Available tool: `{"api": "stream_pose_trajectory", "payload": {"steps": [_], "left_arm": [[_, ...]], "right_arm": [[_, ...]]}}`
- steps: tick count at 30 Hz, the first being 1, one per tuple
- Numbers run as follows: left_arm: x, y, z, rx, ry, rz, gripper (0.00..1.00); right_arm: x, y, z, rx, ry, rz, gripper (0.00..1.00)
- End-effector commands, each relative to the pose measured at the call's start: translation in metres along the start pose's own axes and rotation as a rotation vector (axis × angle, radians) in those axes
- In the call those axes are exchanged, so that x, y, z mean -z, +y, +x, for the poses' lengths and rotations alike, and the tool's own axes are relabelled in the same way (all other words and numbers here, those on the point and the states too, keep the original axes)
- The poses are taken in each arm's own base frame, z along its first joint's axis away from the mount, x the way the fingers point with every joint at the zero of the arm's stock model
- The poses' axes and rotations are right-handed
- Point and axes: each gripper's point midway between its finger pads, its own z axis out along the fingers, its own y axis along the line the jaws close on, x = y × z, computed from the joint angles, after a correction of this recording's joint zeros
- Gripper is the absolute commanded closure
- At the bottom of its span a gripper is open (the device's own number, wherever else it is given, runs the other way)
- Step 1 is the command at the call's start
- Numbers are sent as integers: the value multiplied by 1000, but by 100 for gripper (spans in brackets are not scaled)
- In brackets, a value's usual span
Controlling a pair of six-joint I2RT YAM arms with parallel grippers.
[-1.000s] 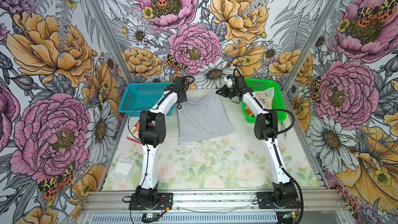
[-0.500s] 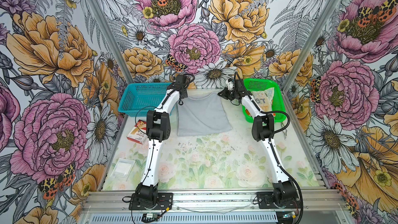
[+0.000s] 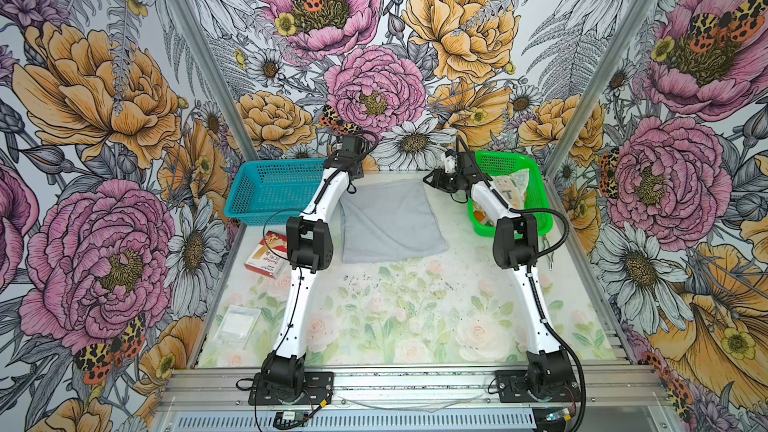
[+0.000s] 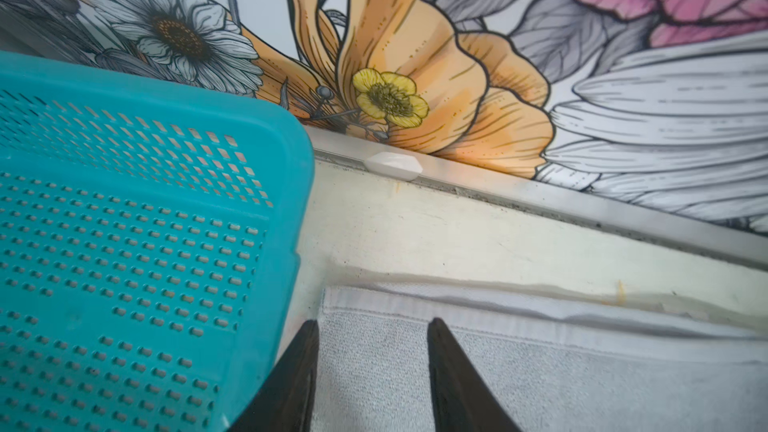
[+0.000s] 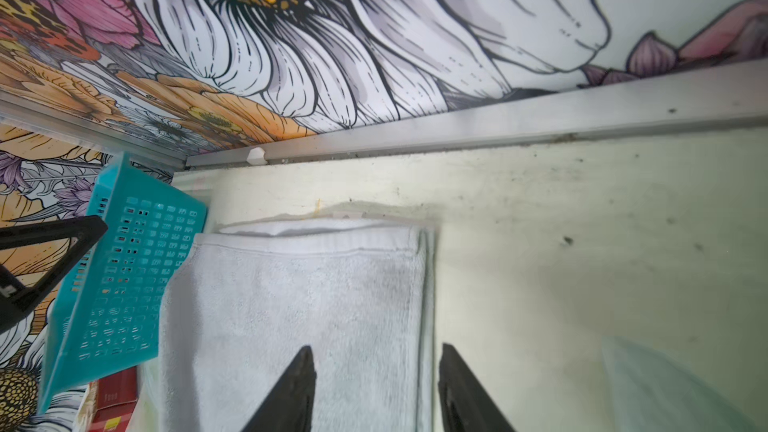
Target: Fold and stack the towels
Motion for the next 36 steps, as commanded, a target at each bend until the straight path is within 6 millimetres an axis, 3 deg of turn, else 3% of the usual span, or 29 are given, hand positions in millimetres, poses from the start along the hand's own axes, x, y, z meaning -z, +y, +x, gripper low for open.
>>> {"api": "stream_pose_trajectory", "payload": {"steps": [1,4,7,9,14,18,22,30,36], "left_arm": [[53,-33,11,-91,67,123,55],[83,-28,55,-134,182,128,56],[119,-2,106,-173,246,71,56],[140,14,142,-95,294,149,56],[185,50,199,76,316,265,59],[182,63,229,163,359,297,61],[163,65,239,185,385,294,62],[139,61,236,191,364,269,64],[127,54,243,201,389,297,59]], "right_arm": [[51,50,-9,104,-36,-11,53],[71,50,41,39,54,24,58],[89,44,101,0,148,69,59],[95,42,135,-12,203,62,59],[108,32,186,-48,278,61,60],[121,28,198,-45,271,97,60],[128,19,203,-45,267,131,60],[118,13,222,-61,317,140,60],[127,12,225,-55,308,163,60]]}}
